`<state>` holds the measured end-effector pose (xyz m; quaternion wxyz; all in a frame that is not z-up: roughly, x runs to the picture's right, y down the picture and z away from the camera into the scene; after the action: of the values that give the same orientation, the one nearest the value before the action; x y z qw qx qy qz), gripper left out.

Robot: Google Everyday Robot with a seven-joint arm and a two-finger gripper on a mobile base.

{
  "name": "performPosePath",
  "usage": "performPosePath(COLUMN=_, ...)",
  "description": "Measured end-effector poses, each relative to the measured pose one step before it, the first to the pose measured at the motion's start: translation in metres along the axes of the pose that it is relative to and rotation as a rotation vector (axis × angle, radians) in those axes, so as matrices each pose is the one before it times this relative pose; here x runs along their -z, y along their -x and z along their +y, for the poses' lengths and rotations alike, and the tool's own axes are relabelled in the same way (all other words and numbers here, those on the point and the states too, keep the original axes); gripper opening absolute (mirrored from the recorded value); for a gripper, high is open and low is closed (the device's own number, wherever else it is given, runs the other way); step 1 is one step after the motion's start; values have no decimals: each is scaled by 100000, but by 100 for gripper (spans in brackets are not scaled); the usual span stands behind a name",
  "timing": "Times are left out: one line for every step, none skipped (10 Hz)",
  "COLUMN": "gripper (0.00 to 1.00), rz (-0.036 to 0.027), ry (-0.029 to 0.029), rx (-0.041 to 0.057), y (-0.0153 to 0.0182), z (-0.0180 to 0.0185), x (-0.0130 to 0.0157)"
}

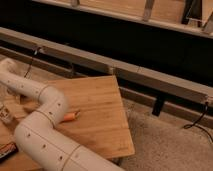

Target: Push the ceramic bowl across the table

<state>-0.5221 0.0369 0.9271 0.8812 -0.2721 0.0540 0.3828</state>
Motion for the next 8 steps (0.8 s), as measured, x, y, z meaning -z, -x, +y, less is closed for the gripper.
performPosePath(gripper=65, rz=-6152, ry=-229, rx=-2951, y=1621, z=-368, x=606)
performPosePath(gripper=65, rz=-8195, ry=754, rx=-5839, y=2132, z=-636, x=762)
performPosePath(gripper=65, rz=-8972, ry=1802, rx=-8687, y=2287, z=-1350, x=684)
performPosePath(gripper=65, rz=-5455, ry=1130, rx=-6002, y=1402, z=-1274, x=257)
performPosePath(gripper=65, rz=-3689, ry=652, rx=-4082, y=951, z=-1110, x=87)
performPosePath(gripper=65, rz=-3237, ry=-384, rx=-3608, y=665, z=-2294, x=-279)
performPosePath(gripper=65, rz=426, ry=-1339, rx=-1, y=-282, z=-1260, x=-326)
performPosePath(gripper=65, rz=1991, ry=-3032, rx=1394, y=-753, z=-1772, x=-412)
